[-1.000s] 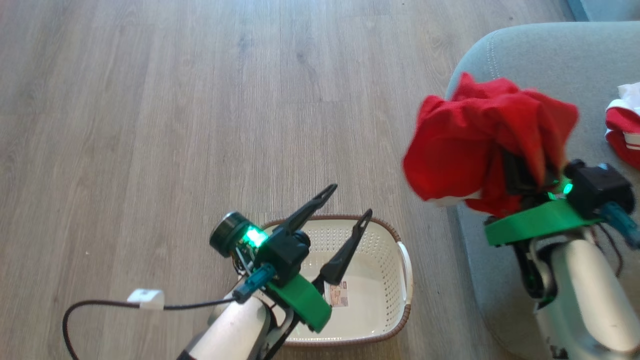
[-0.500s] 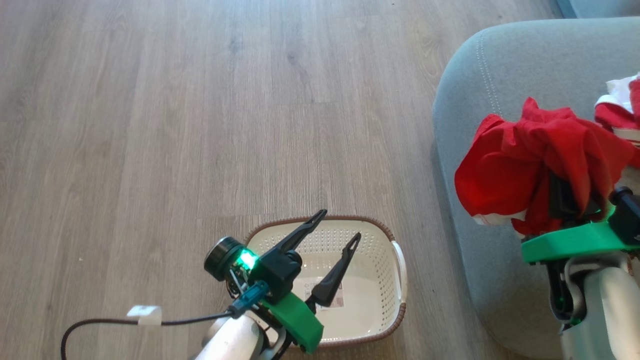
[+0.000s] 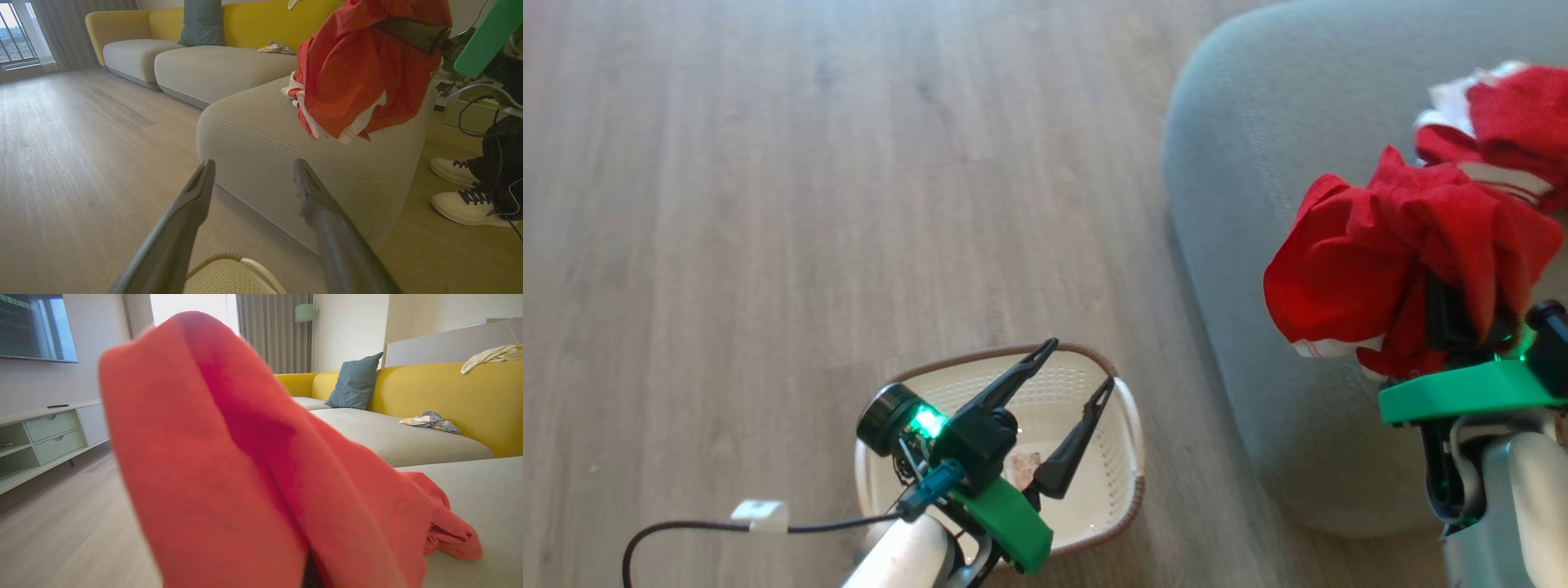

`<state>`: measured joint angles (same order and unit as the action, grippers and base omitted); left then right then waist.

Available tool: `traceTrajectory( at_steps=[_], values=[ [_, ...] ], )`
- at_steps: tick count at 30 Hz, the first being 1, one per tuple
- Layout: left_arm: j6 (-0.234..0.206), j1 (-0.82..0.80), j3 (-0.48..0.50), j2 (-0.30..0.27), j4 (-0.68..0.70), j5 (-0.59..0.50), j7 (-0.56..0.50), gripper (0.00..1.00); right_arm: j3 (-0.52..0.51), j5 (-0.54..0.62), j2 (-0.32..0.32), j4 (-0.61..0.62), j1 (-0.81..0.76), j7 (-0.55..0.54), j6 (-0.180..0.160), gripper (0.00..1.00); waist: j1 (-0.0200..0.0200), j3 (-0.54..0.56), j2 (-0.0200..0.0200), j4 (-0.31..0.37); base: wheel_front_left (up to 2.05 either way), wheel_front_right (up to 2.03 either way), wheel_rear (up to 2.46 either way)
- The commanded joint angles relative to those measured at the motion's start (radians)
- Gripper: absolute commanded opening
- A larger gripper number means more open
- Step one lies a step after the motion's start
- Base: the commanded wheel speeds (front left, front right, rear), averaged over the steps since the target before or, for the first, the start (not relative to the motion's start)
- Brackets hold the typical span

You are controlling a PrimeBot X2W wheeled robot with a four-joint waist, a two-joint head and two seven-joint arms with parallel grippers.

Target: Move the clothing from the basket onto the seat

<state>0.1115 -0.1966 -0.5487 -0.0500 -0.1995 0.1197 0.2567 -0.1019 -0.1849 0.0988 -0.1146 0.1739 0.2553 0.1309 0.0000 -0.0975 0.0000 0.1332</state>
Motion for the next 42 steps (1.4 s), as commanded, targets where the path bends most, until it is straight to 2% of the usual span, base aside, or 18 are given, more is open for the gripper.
traceTrajectory(
  at_steps=[1,11,19,25,32,38,42],
  values=[
    [0.002,-0.027,0.025,0.0,0.041,-0.015,0.005,1.0,0.013,0.006,0.003,0.042,0.035,0.006,0.0,0.0,0.0,-0.018,0.0,0.054,0.0,0.0,0.0],
    [0.007,-0.087,-0.009,0.0,0.048,-0.043,0.005,1.0,-0.044,0.002,-0.005,0.078,0.036,0.006,0.0,0.0,0.0,-0.11,0.0,0.255,0.0,0.0,0.0],
    [0.013,-0.124,-0.034,-0.001,0.043,-0.062,0.005,1.0,-0.109,-0.01,-0.027,0.098,0.018,0.006,0.0,0.0,0.0,-0.161,0.0,0.382,0.0,0.0,0.0],
    [0.017,-0.155,-0.075,-0.001,0.023,-0.057,0.005,1.0,-0.175,-0.023,-0.043,0.121,-0.014,0.006,0.0,0.0,0.0,-0.175,0.0,0.393,0.0,0.0,0.0],
    [0.019,-0.17,-0.089,-0.001,0.018,-0.045,0.005,1.0,-0.184,-0.019,-0.048,0.133,-0.014,0.006,0.0,0.0,0.0,-0.181,0.0,0.392,0.0,0.0,0.0],
    [0.019,-0.165,-0.074,-0.012,0.022,-0.052,0.005,1.0,-0.173,-0.006,-0.03,0.141,0.058,0.006,0.0,0.0,0.0,-0.206,0.0,0.391,0.0,0.0,0.0],
    [0.019,-0.169,-0.071,-0.033,0.026,-0.066,0.005,1.0,-0.187,-0.01,0.013,0.141,0.169,0.006,0.0,0.0,0.0,-0.254,0.0,0.384,0.0,0.0,0.0]
  ],
)
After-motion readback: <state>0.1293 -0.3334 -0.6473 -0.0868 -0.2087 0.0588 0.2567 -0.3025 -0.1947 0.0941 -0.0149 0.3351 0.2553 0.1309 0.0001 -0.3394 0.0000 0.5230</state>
